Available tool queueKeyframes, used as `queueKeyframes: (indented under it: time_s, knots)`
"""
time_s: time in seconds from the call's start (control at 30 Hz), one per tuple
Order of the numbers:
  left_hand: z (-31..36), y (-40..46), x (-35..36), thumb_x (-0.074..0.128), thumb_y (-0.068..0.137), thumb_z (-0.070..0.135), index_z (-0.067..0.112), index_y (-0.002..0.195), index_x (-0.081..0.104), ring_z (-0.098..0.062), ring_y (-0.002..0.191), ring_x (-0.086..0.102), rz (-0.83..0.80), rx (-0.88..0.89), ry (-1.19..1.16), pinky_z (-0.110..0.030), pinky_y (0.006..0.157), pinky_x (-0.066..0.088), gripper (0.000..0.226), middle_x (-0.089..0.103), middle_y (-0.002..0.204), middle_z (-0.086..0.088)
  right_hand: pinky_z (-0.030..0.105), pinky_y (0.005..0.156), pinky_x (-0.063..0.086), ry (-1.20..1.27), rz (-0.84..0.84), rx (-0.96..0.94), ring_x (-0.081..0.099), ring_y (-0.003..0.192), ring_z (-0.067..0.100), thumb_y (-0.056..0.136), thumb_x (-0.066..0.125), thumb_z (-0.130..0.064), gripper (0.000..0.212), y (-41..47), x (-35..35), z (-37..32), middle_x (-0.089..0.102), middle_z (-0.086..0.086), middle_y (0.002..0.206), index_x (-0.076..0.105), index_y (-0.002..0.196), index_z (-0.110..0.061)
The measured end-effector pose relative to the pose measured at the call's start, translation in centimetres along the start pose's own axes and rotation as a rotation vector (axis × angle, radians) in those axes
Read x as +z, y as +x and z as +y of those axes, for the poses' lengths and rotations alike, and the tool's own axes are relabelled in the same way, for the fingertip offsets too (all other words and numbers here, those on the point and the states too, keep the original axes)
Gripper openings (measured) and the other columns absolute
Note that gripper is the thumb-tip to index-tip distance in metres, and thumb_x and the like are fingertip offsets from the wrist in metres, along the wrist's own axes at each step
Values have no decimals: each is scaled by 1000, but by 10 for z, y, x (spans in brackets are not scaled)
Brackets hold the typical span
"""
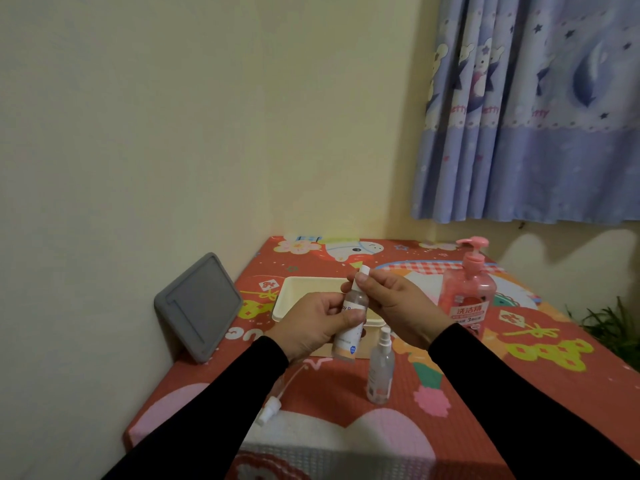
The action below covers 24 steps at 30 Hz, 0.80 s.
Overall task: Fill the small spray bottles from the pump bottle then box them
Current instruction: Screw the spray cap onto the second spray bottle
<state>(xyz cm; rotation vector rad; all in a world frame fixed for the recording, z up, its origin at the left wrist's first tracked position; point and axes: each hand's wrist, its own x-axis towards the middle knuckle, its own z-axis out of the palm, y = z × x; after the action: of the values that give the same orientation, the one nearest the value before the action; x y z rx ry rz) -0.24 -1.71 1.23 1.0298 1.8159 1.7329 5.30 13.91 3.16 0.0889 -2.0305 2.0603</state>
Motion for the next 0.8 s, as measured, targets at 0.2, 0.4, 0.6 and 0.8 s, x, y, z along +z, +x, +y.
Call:
queueKeyframes:
  time_s: [0.2,0.4,0.6,0.8]
  knots:
    - [-4,1,3,66,90,13,13,84,67,-13,73,67,78,70,66,-24,70,54,6,71,78,-4,37,95,48,-155,54,-66,66,90,18,96,56,-29,34,-1,3,2,72,7,92,66,101,4]
    - [-9,2,6,66,90,13,11,85,66,-8,70,65,147,85,124,-21,68,53,5,69,76,-2,34,90,51,-189,99,-84,66,90,16,97,56,-26,28,-2,6,6,73,7,94,69,98,-1]
    - [-21,-3,9,70,87,20,14,102,63,-11,75,68,218,20,149,-22,64,53,17,73,89,-6,29,97,48,-300,120,-54,64,106,5,93,59,-35,29,-9,-2,10,71,-3,111,68,114,-17]
    - [-53,-3,17,72,82,25,20,100,56,-16,80,67,338,-78,265,-31,70,55,25,70,91,-2,25,95,37,-774,253,-131,47,116,3,92,55,-49,36,-22,-26,19,55,-16,128,60,124,-33]
